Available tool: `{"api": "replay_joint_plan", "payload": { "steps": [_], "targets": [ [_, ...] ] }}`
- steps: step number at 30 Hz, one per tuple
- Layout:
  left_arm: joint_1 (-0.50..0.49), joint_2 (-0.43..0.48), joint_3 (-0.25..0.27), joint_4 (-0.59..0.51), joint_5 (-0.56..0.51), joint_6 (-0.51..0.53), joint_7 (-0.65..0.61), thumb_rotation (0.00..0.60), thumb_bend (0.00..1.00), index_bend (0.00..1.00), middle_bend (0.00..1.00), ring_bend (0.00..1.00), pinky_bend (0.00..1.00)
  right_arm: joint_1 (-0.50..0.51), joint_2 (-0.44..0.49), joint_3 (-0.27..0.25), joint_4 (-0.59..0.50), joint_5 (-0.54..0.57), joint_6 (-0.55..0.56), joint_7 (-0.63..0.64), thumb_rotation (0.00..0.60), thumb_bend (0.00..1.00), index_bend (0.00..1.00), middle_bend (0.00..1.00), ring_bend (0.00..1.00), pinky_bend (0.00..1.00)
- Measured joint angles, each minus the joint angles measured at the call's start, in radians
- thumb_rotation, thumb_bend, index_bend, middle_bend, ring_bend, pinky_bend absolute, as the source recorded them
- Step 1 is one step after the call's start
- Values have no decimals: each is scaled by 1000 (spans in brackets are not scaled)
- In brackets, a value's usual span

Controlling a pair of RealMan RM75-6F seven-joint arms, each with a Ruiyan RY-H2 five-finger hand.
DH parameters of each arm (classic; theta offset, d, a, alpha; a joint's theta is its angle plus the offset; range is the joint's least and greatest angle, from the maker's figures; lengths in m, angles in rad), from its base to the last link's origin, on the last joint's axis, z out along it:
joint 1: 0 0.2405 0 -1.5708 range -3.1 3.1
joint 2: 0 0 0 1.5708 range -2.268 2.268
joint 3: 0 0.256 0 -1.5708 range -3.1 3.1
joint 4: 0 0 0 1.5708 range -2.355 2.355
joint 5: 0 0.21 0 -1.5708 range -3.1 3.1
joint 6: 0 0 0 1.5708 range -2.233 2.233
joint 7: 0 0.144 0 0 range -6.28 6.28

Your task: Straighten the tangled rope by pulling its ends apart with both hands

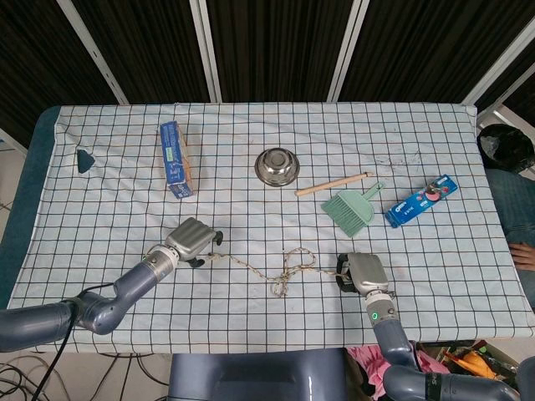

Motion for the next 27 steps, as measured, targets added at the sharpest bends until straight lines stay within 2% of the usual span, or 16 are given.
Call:
{"api": "replay_joint_plan", "payload": {
  "steps": [11, 15, 27],
  "targets": [
    [-50, -69, 33, 59, -61, 4, 26, 600, 262, 426, 939, 847, 739, 1, -17, 8, 20, 4, -3, -5, 600, 439, 612, 1000, 1000, 1000],
    [-59, -90, 39, 81, -65, 14, 26, 600, 307, 467, 945, 850, 742, 0, -17, 10, 20, 3, -3, -6, 600, 439, 612, 1000, 1000, 1000],
    [-80, -126, 52, 111, -73, 29, 27, 600, 335, 481, 949, 853, 743, -3, -20, 10, 26, 0, -11, -5, 600, 440, 612, 1000, 1000, 1000]
  ]
}}
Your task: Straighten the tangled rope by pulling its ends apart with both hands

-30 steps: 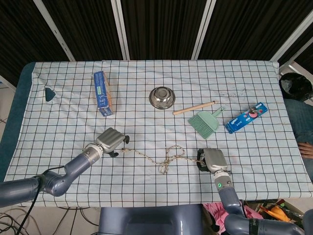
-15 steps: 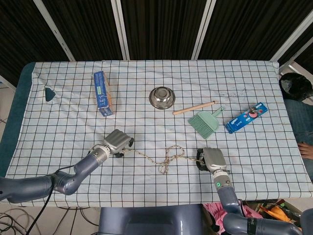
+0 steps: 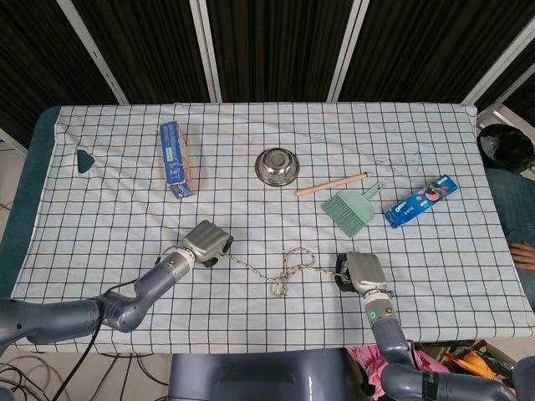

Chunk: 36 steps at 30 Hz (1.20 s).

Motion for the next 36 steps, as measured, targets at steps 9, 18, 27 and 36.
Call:
{"api": "replay_joint_plan", "payload": {
  "steps": [9, 18, 27, 36],
  "targets": [
    [-14, -16, 8, 13, -30, 11, 15, 600, 335, 503, 951, 856, 747, -1, 6, 1, -4, -8, -3, 1, 600, 440, 614, 1000, 1000, 1000],
    [-24, -31, 15, 18, -38, 21, 29, 600, 361, 515, 952, 856, 748, -1, 8, 0, -3, -8, -9, 1, 600, 440, 616, 1000, 1000, 1000],
    [-38, -42, 21, 22, -68, 31, 54, 600, 382, 516, 952, 856, 748, 0, 10, -1, -4, -14, -14, 1, 600, 440, 616, 1000, 1000, 1000],
    [-46, -52, 31, 33, -90, 36, 69, 600, 382, 476, 950, 856, 748, -2, 13, 1, -2, -14, -15, 5, 600, 440, 617, 1000, 1000, 1000]
  ]
}}
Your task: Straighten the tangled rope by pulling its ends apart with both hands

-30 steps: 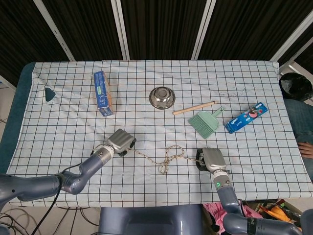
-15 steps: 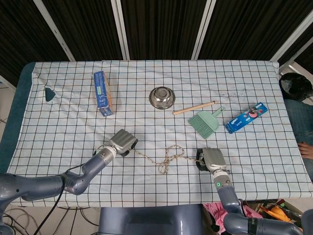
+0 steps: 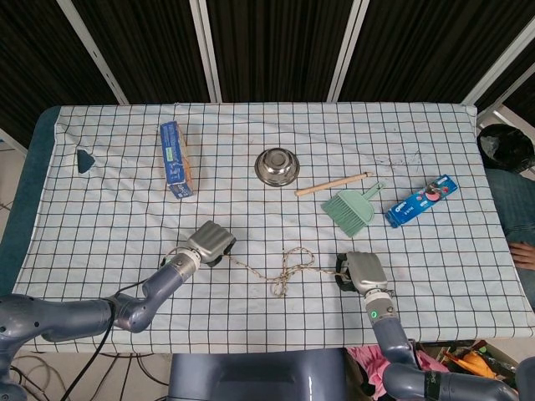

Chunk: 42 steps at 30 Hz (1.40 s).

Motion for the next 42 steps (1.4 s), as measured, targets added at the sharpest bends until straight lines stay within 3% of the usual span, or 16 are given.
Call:
{"api": "replay_joint_plan", "payload": {
  "steps": [10, 19, 42],
  "targets": [
    [-2, -15, 4, 12, -2, 10, 5, 600, 386, 507, 956, 864, 755, -2, 3, 2, 0, -3, -1, 6, 600, 441, 622, 1000, 1000, 1000],
    [0, -18, 3, 16, 2, 25, 7, 600, 464, 534, 965, 869, 761, -4, 4, 2, -1, -6, -3, 11, 600, 441, 623, 1000, 1000, 1000],
    [20, -10, -13, 7, 29, 79, 11, 600, 467, 548, 968, 872, 770, -8, 19, 8, -16, -14, 6, 18, 600, 441, 629, 1000, 1000, 1000]
  ]
}}
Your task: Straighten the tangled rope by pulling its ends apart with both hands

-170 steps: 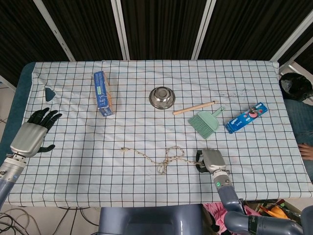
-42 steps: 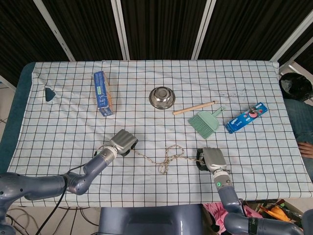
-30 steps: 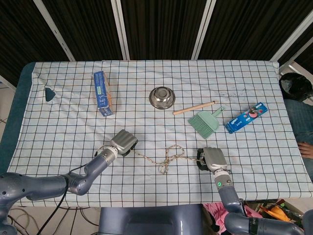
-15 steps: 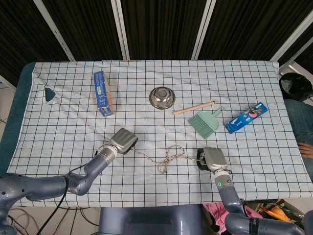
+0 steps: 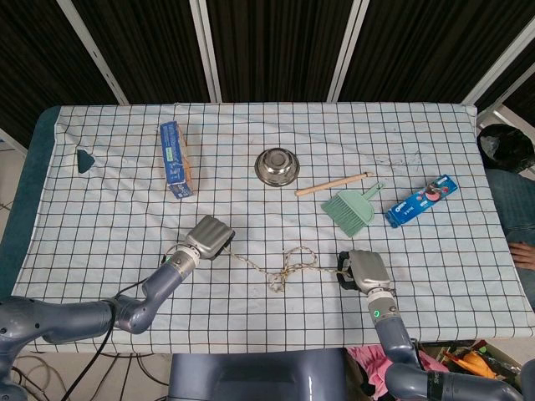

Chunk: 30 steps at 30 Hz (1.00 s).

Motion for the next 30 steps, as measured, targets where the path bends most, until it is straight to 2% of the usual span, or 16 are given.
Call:
{"api": "replay_joint_plan", "payload": {
  "steps": [15, 21, 30],
  "targets": [
    [17, 26, -7, -11, 12, 16, 4, 600, 470, 569, 973, 874, 772, -6, 36, 6, -25, -5, 9, 6, 600, 440, 639, 1000, 1000, 1000],
    [42, 74, -6, -33, 32, 43, -9, 600, 471, 572, 974, 875, 772, -29, 110, 9, -53, -19, 28, 27, 600, 440, 642, 1000, 1000, 1000],
    [101, 164, 11, -81, 96, 80, -57, 600, 471, 572, 973, 875, 772, -90, 254, -14, -86, -57, 49, 83, 600, 440, 643, 1000, 1000, 1000]
  ]
}}
